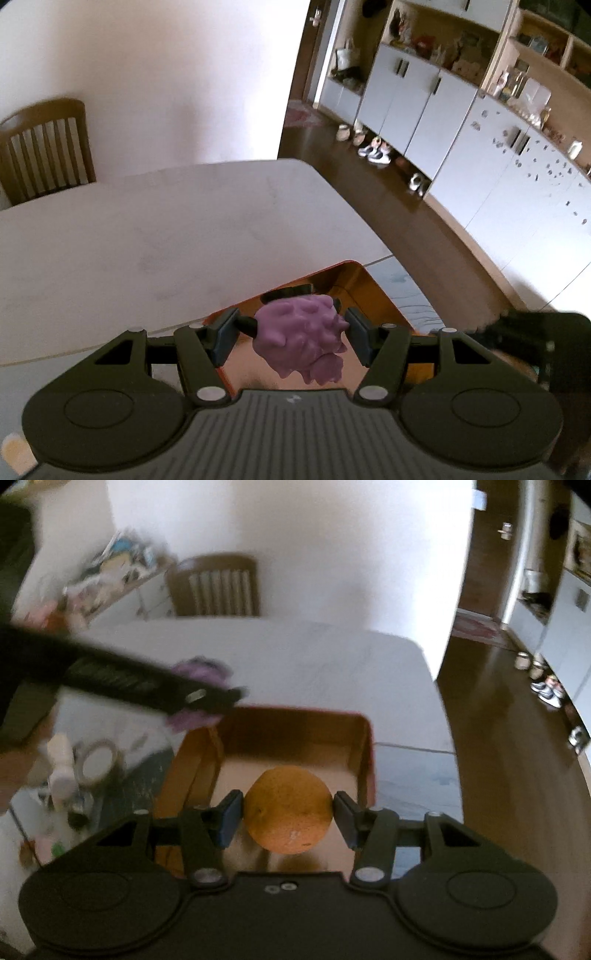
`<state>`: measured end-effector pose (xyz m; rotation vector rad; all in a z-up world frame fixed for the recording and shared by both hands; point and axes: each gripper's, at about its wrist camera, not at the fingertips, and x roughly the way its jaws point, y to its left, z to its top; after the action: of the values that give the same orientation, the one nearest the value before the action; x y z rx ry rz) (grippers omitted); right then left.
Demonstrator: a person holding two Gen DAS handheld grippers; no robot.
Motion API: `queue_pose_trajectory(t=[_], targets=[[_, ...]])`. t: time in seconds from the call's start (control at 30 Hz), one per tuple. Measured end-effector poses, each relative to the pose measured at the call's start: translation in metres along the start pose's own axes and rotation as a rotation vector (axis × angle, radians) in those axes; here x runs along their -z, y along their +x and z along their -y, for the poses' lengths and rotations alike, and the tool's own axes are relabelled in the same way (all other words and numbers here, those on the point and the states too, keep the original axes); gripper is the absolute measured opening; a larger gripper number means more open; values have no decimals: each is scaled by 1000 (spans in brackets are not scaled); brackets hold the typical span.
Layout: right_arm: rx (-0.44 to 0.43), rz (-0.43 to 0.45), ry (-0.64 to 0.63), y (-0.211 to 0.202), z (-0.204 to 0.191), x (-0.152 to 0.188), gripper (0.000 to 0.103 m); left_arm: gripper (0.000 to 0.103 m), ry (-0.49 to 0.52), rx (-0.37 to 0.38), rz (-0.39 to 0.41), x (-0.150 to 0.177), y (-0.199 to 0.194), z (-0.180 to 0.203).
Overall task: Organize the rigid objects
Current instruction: 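Carry the purple toy and orange ball into the red tin box and release both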
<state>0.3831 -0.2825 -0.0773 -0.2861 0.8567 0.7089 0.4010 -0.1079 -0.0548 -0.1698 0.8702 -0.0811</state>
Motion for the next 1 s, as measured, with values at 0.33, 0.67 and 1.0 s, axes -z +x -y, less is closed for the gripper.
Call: queue_pose_trajectory(t=[0.33,0.67,1.0], targets=[[-43,-70,-71,31,3,6,52,61,36,28,-80,-5,75,18],[-50,-72,-74,36,8,5,52,62,67,27,-128,-1,110,28],[-23,-56,-80,29,-3,7,53,62,58,37,-142,5,116,29]])
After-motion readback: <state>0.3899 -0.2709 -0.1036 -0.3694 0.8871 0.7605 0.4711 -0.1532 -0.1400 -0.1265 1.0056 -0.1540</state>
